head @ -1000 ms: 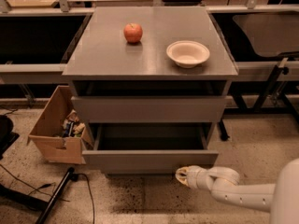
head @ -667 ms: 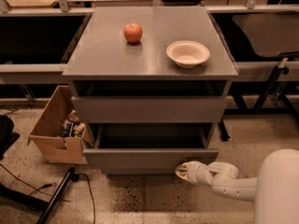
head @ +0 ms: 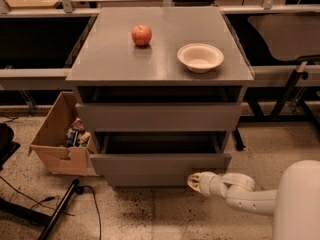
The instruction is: Close middle drawer
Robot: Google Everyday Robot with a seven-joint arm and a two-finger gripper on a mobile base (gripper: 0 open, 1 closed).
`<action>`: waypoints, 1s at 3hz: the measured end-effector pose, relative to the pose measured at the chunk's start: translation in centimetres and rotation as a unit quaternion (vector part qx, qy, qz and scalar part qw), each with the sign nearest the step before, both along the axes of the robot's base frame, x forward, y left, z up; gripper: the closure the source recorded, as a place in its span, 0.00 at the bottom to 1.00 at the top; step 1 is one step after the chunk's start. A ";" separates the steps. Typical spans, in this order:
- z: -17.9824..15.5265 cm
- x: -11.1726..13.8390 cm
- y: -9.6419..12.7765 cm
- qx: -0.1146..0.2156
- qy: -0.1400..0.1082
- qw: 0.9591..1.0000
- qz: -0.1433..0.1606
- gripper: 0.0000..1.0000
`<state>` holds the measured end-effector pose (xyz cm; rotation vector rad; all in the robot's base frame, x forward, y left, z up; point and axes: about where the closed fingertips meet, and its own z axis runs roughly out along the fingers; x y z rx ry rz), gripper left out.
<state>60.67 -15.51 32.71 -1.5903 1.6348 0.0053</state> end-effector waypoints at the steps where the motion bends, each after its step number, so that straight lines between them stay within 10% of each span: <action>1: 0.0 0.0 0.0 0.000 0.000 1.000 0.000 0.58; 3: 0.0 0.0 0.0 0.000 0.000 1.000 0.000 0.04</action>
Offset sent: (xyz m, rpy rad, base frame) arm 0.0000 0.0000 0.0000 0.0000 0.0000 0.0000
